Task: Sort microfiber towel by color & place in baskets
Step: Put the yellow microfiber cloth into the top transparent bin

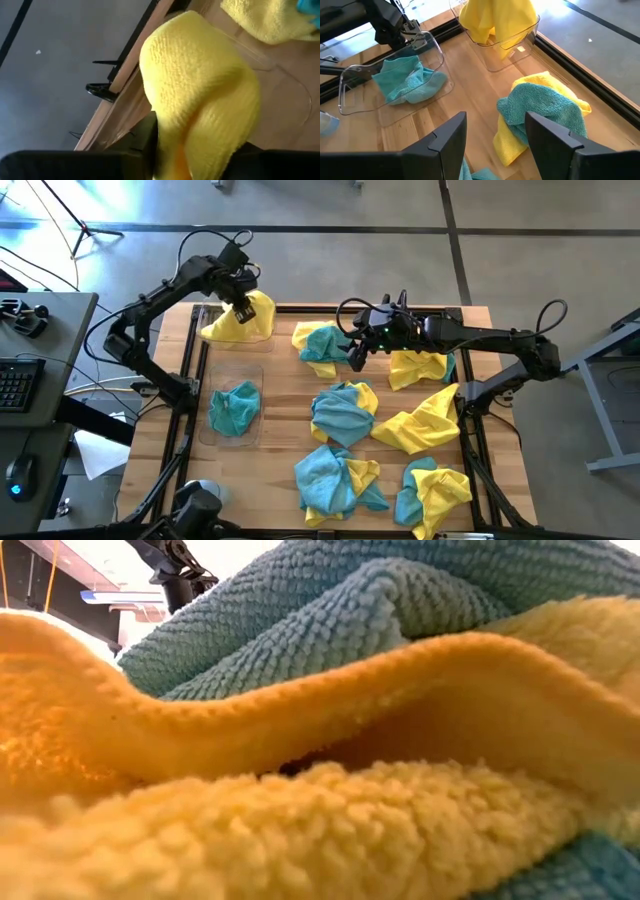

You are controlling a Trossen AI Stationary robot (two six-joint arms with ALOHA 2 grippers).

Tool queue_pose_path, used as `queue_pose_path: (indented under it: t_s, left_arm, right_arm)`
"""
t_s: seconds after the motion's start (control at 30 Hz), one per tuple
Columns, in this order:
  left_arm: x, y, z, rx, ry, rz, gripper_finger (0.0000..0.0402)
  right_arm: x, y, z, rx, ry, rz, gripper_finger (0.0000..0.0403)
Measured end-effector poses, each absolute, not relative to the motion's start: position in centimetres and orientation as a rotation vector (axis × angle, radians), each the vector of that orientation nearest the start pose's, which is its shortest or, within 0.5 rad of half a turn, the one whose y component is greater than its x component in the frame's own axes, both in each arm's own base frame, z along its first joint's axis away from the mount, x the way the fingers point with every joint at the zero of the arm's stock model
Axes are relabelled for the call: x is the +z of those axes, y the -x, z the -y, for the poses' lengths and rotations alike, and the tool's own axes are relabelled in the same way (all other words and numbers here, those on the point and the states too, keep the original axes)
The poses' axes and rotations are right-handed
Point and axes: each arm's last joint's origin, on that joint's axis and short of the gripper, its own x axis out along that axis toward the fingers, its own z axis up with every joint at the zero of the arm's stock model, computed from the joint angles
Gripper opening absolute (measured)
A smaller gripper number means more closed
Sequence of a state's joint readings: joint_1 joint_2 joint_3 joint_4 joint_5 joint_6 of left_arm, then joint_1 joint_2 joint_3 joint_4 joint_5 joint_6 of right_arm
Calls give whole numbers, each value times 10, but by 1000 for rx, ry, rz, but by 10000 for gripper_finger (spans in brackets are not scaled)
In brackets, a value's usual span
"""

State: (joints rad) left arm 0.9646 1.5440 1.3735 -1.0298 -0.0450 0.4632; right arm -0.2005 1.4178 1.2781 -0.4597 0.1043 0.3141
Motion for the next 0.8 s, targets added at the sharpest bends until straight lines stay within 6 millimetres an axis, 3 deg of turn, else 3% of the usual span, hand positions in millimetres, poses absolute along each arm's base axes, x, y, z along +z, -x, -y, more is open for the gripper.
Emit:
queue_pose_path:
  t_s: [0.33,0.8]
  left_arm:
    - [300,-156,-231,671,222,-1421,138]
    - [293,-161,-232,941,822,-1172,138]
  right_arm:
    - [335,-304,65,-388,-331,-550,195]
    - [335,-304,65,-387,-331,-550,195]
